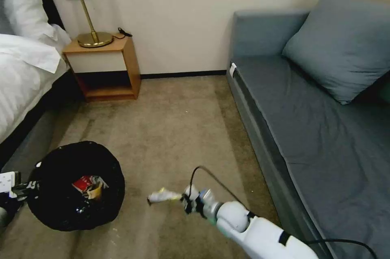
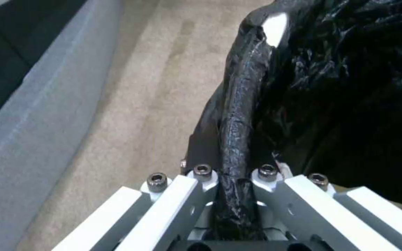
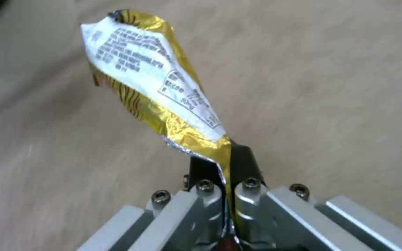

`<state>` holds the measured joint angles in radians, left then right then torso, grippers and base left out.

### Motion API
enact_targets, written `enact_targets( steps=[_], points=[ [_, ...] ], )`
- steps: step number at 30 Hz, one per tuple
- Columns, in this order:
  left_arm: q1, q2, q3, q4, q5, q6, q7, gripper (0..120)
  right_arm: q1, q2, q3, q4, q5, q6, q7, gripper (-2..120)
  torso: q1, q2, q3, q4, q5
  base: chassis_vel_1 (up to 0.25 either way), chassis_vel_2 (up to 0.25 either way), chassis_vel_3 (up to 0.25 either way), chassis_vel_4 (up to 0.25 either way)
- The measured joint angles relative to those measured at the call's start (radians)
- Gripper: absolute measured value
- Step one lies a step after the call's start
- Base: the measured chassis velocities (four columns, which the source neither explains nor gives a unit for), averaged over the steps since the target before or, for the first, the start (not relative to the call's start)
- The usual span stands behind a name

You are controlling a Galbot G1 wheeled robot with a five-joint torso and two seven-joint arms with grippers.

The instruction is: Pick up the trash bin, then pick up the garbage on the floor and place it into the trash bin.

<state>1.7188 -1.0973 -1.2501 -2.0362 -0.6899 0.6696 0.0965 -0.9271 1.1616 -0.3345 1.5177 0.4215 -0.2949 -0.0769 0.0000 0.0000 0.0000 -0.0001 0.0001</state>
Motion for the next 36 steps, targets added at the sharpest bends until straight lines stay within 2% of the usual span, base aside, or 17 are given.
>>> enact_targets(
  steps=[3, 5, 7, 8, 13, 17, 23, 26, 28, 32, 36],
  points=[
    [-0.002, 0.001, 0.005, 0.000, 0.000, 0.001, -0.001, 3, -0.001, -0.010, 0.049, 0.056, 0.038, -0.014, 0.026, 0, 0.000, 0.000, 0.000, 0.0001, 0.0000, 0.000, 0.000, 0.000, 0.000],
    [-0.007, 0.003, 0.008, 0.001, -0.001, 0.002, -0.002, 3, 0.012, -0.019, 0.093, 0.130, 0.147, -0.045, 0.077, 0, 0.000, 0.000, 0.000, 0.0000, 0.0000, 0.000, 0.000, 0.000, 0.000],
    [-0.008, 0.003, 0.008, 0.001, -0.001, 0.002, -0.002, 3, 0.014, -0.020, 0.097, 0.138, 0.160, -0.048, 0.083, 0, 0.000, 0.000, 0.000, 0.0000, 0.0000, 0.000, 0.000, 0.000, 0.000],
    [-0.009, 0.003, 0.011, 0.000, -0.002, 0.003, -0.002, 3, 0.030, -0.027, 0.107, 0.187, 0.226, -0.055, 0.111, 0, 0.000, 0.000, 0.000, 0.0000, 0.0000, 0.000, 0.000, 0.000, 0.000],
    [-0.013, -0.001, 0.018, -0.006, -0.003, 0.006, -0.002, 3, 0.072, -0.034, 0.066, 0.277, 0.281, -0.042, 0.134, 0, 0.000, 0.000, 0.000, 0.0000, -0.0001, 0.000, 0.000, 0.000, 0.000],
    [-0.009, -0.001, 0.021, -0.016, -0.007, 0.009, -0.005, 3, 0.141, 0.004, -0.022, 0.337, 0.334, -0.011, 0.156, 0, 0.000, 0.000, 0.000, 0.0000, -0.0001, 0.000, 0.000, 0.000, 0.000],
    [0.002, -0.005, 0.022, -0.026, -0.008, 0.010, -0.010, 3, 0.217, 0.059, -0.125, 0.333, 0.364, 0.000, 0.167, 0, 0.000, 0.000, 0.000, 0.0003, -0.0002, 0.000, 0.000, 0.000, 0.000],
    [0.007, -0.009, 0.023, -0.034, -0.009, 0.011, -0.010, 3, 0.276, 0.123, -0.210, 0.292, 0.385, 0.003, 0.182, 0, 0.000, 0.000, 0.000, 0.0001, -0.0003, 0.000, 0.000, 0.000, 0.000],
    [0.007, -0.010, 0.024, -0.035, -0.009, 0.011, -0.010, 3, 0.282, 0.130, -0.219, 0.288, 0.389, 0.003, 0.185, 0, 0.000, 0.000, 0.000, 0.0002, -0.0002, 0.000, 0.000, 0.000, 0.000],
    [0.008, -0.018, 0.031, -0.043, -0.010, 0.013, -0.011, 3, 0.356, 0.193, -0.325, 0.233, 0.436, 0.006, 0.204, 0, 0.000, 0.000, 0.000, 0.0002, -0.0004, 0.000, 0.000, 0.000, 0.000],
    [0.010, -0.021, 0.031, -0.048, -0.010, 0.014, -0.011, 3, 0.378, 0.239, -0.359, 0.202, 0.439, 0.008, 0.212, 0, 0.000, 0.000, 0.000, 0.0000, -0.0003, 0.000, 0.000, 0.000, 0.000]
  ],
)
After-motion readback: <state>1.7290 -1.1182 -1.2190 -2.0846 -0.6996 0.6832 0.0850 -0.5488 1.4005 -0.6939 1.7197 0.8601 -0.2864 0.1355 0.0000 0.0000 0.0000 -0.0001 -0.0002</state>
